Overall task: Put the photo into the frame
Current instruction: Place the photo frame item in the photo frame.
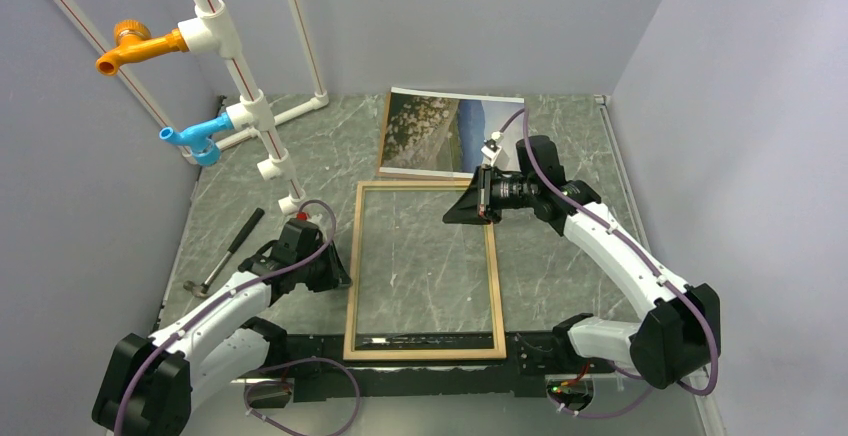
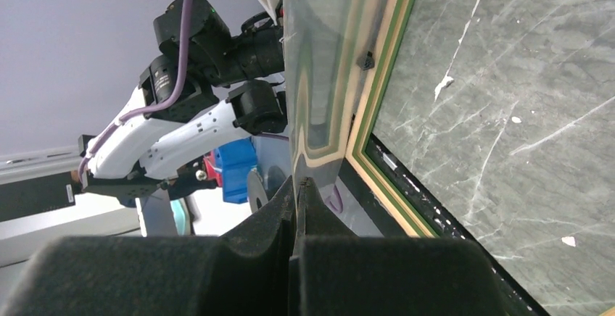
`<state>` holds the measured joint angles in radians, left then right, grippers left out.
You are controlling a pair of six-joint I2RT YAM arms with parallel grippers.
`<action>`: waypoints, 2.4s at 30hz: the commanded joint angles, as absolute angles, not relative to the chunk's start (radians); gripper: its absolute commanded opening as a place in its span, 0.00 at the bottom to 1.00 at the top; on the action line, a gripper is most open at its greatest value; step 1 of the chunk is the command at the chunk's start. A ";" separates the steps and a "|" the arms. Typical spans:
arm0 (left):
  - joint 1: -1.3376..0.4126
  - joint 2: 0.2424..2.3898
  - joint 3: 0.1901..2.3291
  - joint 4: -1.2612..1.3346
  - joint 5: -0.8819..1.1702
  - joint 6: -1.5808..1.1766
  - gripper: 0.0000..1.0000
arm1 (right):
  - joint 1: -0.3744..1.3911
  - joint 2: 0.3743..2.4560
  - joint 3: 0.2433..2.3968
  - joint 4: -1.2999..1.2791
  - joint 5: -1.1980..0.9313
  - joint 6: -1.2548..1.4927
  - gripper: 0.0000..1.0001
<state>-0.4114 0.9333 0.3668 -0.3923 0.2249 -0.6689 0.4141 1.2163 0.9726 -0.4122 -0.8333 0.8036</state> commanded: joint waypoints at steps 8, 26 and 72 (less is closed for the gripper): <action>-0.407 0.953 0.357 -0.410 0.169 -0.635 0.23 | 0.418 1.221 0.989 -0.395 -0.813 0.769 0.00; -0.408 0.952 0.356 -0.407 0.165 -0.635 0.22 | 0.417 1.192 0.936 -0.347 -0.805 0.822 0.00; -0.408 0.954 0.352 -0.403 0.162 -0.635 0.22 | 0.444 1.099 0.845 -0.242 -0.818 0.952 0.00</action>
<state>-0.4114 0.9333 0.3668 -0.3901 0.2272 -0.6678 0.4339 1.1423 0.8383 -0.3023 -0.7940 0.9146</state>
